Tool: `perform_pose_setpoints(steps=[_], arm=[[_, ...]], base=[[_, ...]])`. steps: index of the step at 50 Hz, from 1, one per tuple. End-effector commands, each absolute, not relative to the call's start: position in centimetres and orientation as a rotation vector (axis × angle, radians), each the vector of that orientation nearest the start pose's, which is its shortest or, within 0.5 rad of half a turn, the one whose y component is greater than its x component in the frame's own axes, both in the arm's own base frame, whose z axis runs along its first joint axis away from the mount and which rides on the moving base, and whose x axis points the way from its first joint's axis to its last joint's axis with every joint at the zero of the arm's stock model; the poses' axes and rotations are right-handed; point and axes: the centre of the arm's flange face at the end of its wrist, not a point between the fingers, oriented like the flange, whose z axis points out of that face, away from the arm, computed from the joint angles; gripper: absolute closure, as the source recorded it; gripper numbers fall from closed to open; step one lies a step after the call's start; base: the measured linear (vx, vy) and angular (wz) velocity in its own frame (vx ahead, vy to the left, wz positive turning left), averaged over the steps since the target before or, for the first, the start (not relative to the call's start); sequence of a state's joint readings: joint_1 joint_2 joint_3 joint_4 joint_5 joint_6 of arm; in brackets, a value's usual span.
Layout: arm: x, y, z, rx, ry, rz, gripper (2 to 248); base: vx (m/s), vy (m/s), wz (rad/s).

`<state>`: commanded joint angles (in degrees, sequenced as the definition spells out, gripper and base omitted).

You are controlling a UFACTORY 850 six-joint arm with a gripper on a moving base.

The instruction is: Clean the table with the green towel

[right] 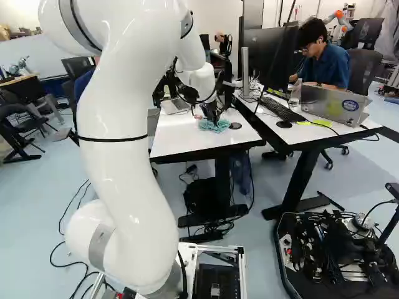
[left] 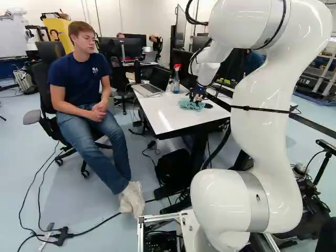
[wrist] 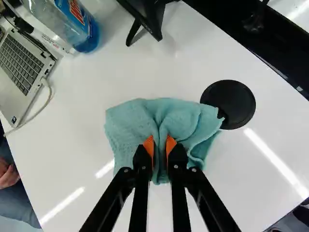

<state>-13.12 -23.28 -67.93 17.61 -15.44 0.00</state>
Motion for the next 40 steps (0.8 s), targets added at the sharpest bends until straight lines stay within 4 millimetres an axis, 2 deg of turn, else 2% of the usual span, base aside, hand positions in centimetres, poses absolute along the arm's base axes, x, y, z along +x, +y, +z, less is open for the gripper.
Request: perform_pose_setpoints(steps=[24, 30, 40], arm=[[56.6, -17.1, 44.8, -2.841, 0.851, -0.779, 202], [56.9, -18.0, 44.7, -2.837, 0.868, -0.785, 202], [58.5, -18.7, 44.6, -2.833, 0.87, -0.802, 202]], base=[[0.0, 0.0, 0.0], [0.0, 0.0, 0.0], [0.0, 0.0, 0.0]])
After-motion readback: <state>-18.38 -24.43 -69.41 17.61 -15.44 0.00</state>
